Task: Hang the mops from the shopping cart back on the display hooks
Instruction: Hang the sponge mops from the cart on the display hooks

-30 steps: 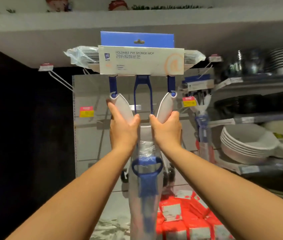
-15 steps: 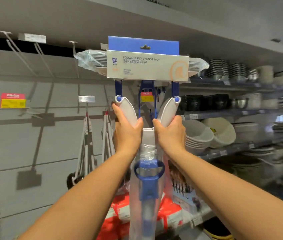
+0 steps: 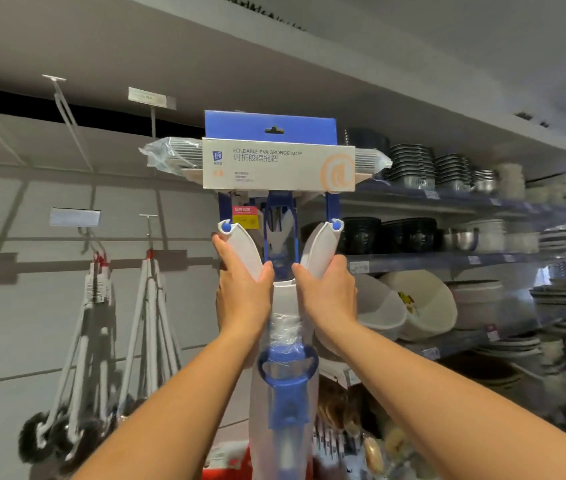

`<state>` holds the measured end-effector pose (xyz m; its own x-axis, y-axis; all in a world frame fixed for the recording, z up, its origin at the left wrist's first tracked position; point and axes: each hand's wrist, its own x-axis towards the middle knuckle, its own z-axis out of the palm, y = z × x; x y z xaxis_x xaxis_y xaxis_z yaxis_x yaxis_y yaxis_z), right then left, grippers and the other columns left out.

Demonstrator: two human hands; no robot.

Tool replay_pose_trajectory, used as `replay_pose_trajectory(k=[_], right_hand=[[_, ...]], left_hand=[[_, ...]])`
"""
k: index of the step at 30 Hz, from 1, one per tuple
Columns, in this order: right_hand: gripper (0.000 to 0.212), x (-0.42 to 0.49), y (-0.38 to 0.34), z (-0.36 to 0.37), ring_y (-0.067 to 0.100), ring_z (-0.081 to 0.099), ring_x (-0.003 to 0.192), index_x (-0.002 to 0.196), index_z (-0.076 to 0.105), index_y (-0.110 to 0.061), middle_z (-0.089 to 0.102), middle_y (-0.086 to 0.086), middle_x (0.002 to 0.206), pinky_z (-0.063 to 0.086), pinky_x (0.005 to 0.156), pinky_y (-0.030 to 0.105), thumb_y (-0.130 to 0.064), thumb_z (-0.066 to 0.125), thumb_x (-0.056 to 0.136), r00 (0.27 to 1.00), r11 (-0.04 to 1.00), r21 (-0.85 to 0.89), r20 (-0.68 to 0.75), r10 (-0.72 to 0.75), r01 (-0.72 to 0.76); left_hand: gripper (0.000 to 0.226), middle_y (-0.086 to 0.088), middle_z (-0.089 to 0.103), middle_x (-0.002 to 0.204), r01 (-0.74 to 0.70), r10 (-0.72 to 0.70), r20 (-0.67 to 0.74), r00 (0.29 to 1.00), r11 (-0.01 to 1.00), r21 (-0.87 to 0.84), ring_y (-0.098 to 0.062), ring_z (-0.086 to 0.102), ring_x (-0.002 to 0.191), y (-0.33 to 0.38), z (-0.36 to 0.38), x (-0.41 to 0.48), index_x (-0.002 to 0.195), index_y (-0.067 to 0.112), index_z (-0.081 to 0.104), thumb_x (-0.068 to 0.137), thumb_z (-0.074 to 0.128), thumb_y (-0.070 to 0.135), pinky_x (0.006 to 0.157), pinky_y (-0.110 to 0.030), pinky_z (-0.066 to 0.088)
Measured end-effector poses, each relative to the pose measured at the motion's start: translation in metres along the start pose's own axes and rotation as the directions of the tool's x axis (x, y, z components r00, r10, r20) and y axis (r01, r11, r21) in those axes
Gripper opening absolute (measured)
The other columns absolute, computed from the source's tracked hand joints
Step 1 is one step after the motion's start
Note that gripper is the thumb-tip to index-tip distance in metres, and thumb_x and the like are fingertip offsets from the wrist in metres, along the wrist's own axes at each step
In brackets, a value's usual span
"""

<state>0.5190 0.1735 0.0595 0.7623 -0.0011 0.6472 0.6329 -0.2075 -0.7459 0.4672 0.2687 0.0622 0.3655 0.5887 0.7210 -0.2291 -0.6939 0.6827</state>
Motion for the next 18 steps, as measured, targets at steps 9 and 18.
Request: replay_pose_trajectory(k=[9, 18], right_hand=[[0.050, 0.088, 0.065, 0.015, 0.029, 0.058, 0.105, 0.118, 0.044, -0.011, 0.058, 0.011, 0.119, 0.046, 0.078, 0.037, -0.046, 0.062, 0.087, 1.000, 1.000, -0.020, 0.006, 0.008, -0.008], [0.049, 0.142, 0.102, 0.059, 0.034, 0.057, 0.105, 0.112, 0.048, -0.008, 0.060, 0.014, 0.117, 0.048, 0.084, 0.043, -0.047, 0.062, 0.086, 0.997, 0.997, -0.042, -0.028, 0.068, -0.069]], left_hand=[[0.092, -0.017, 0.037, 0.147, -0.009, 0.009, 0.025, 1.000, 1.000, -0.016, -0.034, 0.045, 0.125, -0.019, 0.093, 0.038, 0.150, 0.024, -0.020, 0.096, 0.054, 0.035, 0.099, -0.044, 0.039], [0.093, -0.018, 0.040, 0.145, -0.052, 0.046, 0.084, 0.995, 0.996, 0.070, -0.038, 0.048, 0.122, -0.061, 0.142, 0.092, 0.150, 0.023, -0.021, 0.096, 0.053, 0.037, 0.093, -0.042, 0.041]])
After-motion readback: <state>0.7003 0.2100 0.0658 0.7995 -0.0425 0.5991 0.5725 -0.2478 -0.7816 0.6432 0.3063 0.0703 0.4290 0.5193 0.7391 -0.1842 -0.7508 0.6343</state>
